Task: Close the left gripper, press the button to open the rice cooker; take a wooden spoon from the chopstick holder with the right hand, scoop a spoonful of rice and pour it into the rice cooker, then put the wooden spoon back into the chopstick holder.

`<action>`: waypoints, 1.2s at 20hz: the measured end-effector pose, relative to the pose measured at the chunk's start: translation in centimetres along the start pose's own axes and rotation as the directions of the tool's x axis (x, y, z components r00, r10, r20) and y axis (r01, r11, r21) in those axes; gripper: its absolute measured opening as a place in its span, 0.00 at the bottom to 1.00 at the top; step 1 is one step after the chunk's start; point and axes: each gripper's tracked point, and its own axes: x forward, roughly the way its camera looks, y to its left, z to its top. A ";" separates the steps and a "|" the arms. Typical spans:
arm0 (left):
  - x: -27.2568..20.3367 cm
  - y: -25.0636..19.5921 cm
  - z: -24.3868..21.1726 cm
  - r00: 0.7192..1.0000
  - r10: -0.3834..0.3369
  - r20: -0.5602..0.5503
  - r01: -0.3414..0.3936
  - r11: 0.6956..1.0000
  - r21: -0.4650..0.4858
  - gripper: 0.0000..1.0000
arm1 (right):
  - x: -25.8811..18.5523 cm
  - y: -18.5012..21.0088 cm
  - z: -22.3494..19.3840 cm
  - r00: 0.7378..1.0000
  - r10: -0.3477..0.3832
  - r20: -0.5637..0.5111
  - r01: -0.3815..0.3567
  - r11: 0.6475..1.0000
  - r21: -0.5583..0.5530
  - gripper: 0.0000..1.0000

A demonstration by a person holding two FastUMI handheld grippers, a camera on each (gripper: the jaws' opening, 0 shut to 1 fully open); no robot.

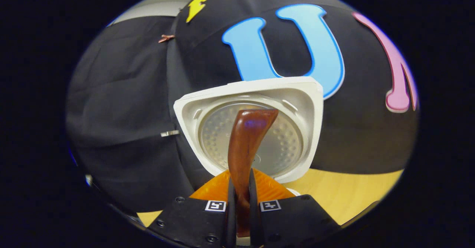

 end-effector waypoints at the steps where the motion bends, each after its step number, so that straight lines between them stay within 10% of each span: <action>1: 0.0 0.0 -0.1 1.000 0.000 -0.001 0.000 1.000 0.000 0.97 | -0.5 -0.3 0.2 1.000 0.013 0.008 -0.014 0.997 0.076 0.18; 14: 0.0 0.4 -0.1 1.000 0.019 -0.002 -0.019 1.000 0.000 0.97 | -19.4 -9.8 8.8 0.963 -0.057 0.264 -0.024 0.955 0.295 0.18; 24: 0.2 1.0 -0.1 0.999 0.046 -0.003 -0.046 0.999 0.001 0.97 | -40.1 -24.7 7.3 0.898 -0.298 0.325 0.207 0.936 0.286 0.18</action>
